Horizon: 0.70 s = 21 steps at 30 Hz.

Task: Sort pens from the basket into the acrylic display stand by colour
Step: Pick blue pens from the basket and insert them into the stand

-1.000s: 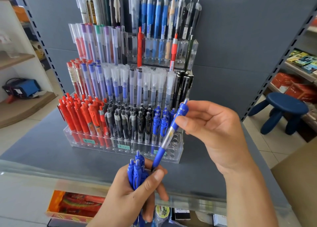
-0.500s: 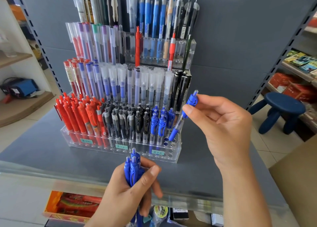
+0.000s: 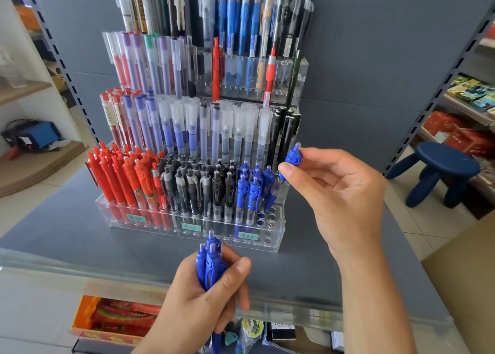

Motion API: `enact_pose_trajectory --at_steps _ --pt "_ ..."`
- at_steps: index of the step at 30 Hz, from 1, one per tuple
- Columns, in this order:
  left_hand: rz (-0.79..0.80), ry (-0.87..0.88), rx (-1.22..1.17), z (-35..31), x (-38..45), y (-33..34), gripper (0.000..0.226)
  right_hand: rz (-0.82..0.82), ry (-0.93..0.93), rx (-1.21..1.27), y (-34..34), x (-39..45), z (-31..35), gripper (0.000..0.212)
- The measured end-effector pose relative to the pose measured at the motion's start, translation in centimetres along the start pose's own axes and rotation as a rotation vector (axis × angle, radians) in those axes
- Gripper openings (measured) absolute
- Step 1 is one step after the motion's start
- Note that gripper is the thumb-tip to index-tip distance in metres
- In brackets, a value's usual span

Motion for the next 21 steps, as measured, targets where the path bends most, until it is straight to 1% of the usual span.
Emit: enact_pose_trajectory --at_steps 7,10,21 --pt "0.002 0.009 0.003 0.0 0.0 0.1 0.035 -0.005 0.014 0.007 -0.1 0.0 -0.3 0.032" --pt "0.0 0.014 0.006 0.0 0.0 0.1 0.036 0.007 0.033 -0.024 0.1 -0.1 -0.5 0.028" --pt "0.004 -0.002 0.017 0.1 0.0 0.3 0.034 0.098 0.13 -0.136 0.8 -0.4 -1.7 0.023"
Point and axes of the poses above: each hand's wrist, its own x-axis towards the middle knuckle, its own y-axis out of the palm, z = x × y, the point moved 7 cm from there along x, towards the middle knuckle, and after that the axes turned 8 degrees about -z, right-handed, at the moved point
